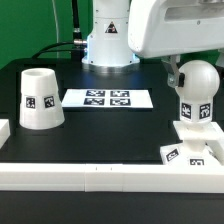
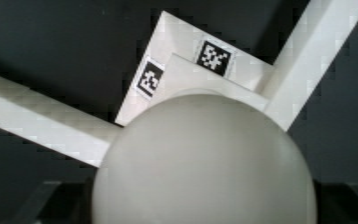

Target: Assemble lamp

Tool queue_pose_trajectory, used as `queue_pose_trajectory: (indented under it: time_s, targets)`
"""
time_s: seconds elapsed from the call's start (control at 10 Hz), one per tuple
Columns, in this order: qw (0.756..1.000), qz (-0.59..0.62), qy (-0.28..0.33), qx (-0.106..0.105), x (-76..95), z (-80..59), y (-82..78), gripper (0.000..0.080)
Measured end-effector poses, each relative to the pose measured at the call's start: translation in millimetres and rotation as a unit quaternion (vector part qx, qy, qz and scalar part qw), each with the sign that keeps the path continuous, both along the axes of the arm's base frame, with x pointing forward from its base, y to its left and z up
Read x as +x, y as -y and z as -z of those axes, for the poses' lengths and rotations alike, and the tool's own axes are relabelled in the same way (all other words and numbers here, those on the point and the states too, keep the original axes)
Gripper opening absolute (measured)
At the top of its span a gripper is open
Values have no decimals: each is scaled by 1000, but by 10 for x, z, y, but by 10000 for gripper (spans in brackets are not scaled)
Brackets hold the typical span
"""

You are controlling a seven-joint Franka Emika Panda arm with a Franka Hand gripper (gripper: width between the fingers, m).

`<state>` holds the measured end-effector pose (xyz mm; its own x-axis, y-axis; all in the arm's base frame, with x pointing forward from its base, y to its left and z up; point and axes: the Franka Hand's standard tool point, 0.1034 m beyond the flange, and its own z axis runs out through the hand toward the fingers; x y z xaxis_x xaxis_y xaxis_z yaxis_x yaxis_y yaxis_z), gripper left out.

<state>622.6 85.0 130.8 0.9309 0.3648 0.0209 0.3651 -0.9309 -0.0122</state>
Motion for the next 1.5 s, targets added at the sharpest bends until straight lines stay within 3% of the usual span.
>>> queue_pose_trajectory:
  time_s: [0.2, 0.7, 1.2, 1.3, 1.5]
  targets:
    - [993, 117, -1, 12, 2, 2, 4, 571]
    - [942, 335, -11, 23, 1, 11, 5, 574]
    - [847, 529, -29, 37, 28, 21, 2, 574]
    - [839, 542, -31, 39, 29, 21, 3, 574]
    - [775, 629, -43, 45, 26, 25, -11, 574]
